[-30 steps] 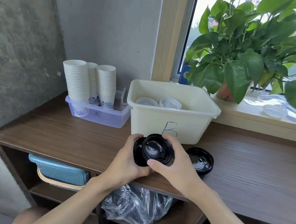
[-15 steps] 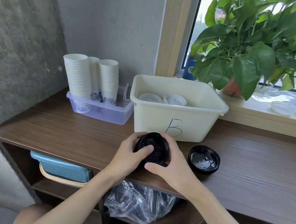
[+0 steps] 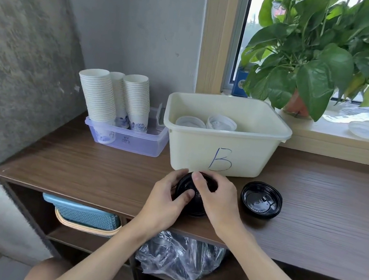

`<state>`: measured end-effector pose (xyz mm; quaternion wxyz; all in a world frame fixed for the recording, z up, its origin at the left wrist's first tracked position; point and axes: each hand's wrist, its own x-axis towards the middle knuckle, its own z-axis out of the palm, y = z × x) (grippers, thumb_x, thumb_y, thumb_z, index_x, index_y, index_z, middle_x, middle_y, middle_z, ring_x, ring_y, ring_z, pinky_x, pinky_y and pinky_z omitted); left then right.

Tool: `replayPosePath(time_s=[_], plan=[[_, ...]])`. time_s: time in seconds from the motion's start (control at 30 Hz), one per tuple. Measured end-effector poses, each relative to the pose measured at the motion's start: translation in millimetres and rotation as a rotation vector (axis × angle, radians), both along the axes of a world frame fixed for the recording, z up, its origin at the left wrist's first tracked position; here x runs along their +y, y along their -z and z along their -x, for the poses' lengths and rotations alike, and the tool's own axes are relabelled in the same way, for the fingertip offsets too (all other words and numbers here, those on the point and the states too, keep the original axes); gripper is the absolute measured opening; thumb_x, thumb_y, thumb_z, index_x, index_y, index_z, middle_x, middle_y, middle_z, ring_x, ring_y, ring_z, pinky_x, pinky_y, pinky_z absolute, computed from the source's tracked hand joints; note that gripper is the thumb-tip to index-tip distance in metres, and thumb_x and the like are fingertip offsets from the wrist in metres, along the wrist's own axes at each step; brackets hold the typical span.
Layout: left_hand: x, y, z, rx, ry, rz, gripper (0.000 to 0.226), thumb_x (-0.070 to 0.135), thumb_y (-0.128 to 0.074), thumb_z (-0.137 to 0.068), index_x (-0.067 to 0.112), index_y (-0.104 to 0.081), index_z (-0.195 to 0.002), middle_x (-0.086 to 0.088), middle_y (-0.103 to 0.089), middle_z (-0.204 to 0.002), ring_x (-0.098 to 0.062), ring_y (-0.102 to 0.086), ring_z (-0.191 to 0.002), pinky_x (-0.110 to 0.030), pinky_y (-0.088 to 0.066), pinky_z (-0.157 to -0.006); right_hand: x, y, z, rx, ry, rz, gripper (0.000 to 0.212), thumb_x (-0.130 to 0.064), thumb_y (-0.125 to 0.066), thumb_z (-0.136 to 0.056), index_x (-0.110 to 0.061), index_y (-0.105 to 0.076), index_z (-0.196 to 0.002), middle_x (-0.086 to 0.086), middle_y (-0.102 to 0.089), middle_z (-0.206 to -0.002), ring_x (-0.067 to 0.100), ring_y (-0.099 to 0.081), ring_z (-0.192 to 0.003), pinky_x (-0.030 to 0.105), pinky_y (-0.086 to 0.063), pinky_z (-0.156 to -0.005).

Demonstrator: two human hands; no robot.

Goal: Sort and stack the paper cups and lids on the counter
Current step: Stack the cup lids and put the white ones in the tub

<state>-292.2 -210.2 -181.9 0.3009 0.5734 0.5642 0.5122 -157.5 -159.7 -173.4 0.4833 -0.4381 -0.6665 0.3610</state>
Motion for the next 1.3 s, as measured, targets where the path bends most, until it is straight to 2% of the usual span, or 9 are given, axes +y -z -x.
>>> replayPosePath(time_s=[0.1, 0.27, 0.43, 0.53, 0.67, 0.8, 1.0, 1.13, 1.3], plan=[[-0.3, -3.0, -2.9, 0.036, -0.001, -0.052, 0.049, -0.002, -0.063, -0.092, 0.037, -0.064, -0.122, 0.022, -0.071, -0.119, 0.002, -0.063, -0.118, -0.013, -0.045, -0.099, 3.6, 3.8, 0.2, 0.009, 0.017, 0.026, 0.007, -0.036, -0.071, -0.084, -0.029, -0.071, -0.083, -0.013, -0.072, -0.082, -0.002, -0.064, -0.08, 0.01, -0.046, -0.07], [-1.2, -2.9, -3.5, 0.04, -0.005, -0.072, 0.053, -0.006, -0.063, -0.092, 0.042, -0.063, -0.113, 0.032, -0.07, -0.109, 0.007, -0.064, -0.109, -0.007, -0.045, -0.091, 4.9, 7.5, 1.2, -0.038, 0.072, 0.015, 0.027, -0.043, -0.072, -0.08, -0.016, -0.068, -0.083, -0.007, -0.069, -0.078, 0.006, -0.063, -0.075, 0.015, -0.046, -0.066], [2.5, 1.6, -5.9, -0.027, -0.002, -0.026, 0.027, 0.012, -0.065, -0.098, 0.026, -0.06, -0.12, 0.009, -0.072, -0.114, -0.007, -0.067, -0.11, -0.023, -0.051, -0.097, 3.6, 6.3, -3.6, 0.055, 0.102, -0.037, 0.037, -0.053, -0.064, -0.084, -0.016, -0.067, -0.088, -0.005, -0.069, -0.084, 0.009, -0.063, -0.082, 0.023, -0.047, -0.075], [2.5, 1.3, -5.6, -0.003, -0.023, -0.068, 0.02, 0.013, -0.064, -0.099, 0.021, -0.064, -0.117, 0.008, -0.074, -0.108, -0.007, -0.068, -0.103, -0.019, -0.051, -0.09, 0.3, 4.7, -4.3, 0.097, 0.051, -0.038, 0.043, -0.057, -0.059, -0.08, -0.018, -0.067, -0.095, -0.008, -0.069, -0.09, 0.002, -0.063, -0.088, 0.016, -0.045, -0.078], [1.7, 1.0, -5.7, 0.08, 0.003, -0.111, 0.031, 0.011, -0.061, -0.1, 0.008, -0.061, -0.13, 0.002, -0.07, -0.121, -0.008, -0.064, -0.115, -0.024, -0.048, -0.101, -1.7, 3.7, -3.1, 0.097, 0.002, -0.104, 0.029, -0.054, -0.063, -0.077, -0.03, -0.069, -0.092, -0.011, -0.07, -0.091, 0.002, -0.064, -0.09, 0.012, -0.046, -0.078], [-0.9, 0.2, -6.8, 0.099, 0.02, -0.135, 0.032, 0.01, -0.062, -0.099, 0.008, -0.061, -0.132, 0.004, -0.07, -0.125, -0.005, -0.063, -0.119, -0.022, -0.046, -0.104, -0.3, 7.2, -2.6, 0.072, 0.06, -0.105, 0.041, -0.059, -0.063, -0.073, -0.022, -0.071, -0.09, -0.011, -0.07, -0.086, 0.002, -0.065, -0.086, 0.016, -0.048, -0.076], [-0.8, 0.0, -5.7, 0.08, 0.026, -0.113, 0.028, 0.0, -0.063, -0.097, 0.007, -0.064, -0.123, 0.004, -0.072, -0.115, 0.001, -0.065, -0.108, -0.013, -0.045, -0.095, 3.2, 12.8, -1.9, 0.022, 0.083, -0.087, 0.021, -0.037, -0.074, -0.08, -0.018, -0.065, -0.084, -0.012, -0.067, -0.078, 0.003, -0.063, -0.077, 0.012, -0.046, -0.067], [-0.4, -1.8, -7.2, 0.058, 0.024, -0.091, 0.027, 0.0, -0.063, -0.096, 0.006, -0.064, -0.122, 0.005, -0.072, -0.11, 0.001, -0.067, -0.101, -0.012, -0.045, -0.089, 1.7, 9.7, -2.8, 0.042, 0.094, -0.089, 0.021, -0.036, -0.07, -0.083, -0.016, -0.065, -0.082, -0.011, -0.066, -0.076, 0.001, -0.061, -0.076, 0.011, -0.044, -0.066], [1.0, -0.7, -9.7, 0.01, 0.019, -0.041, 0.029, 0.005, -0.068, -0.094, 0.023, -0.06, -0.116, 0.011, -0.071, -0.108, 0.006, -0.065, -0.098, -0.01, -0.045, -0.085, 1.0, 3.5, -4.8, 0.152, 0.106, -0.076, 0.024, -0.045, -0.054, -0.092, -0.023, -0.06, -0.085, -0.012, -0.063, -0.078, -0.007, -0.057, -0.076, 0.006, -0.039, -0.071]])
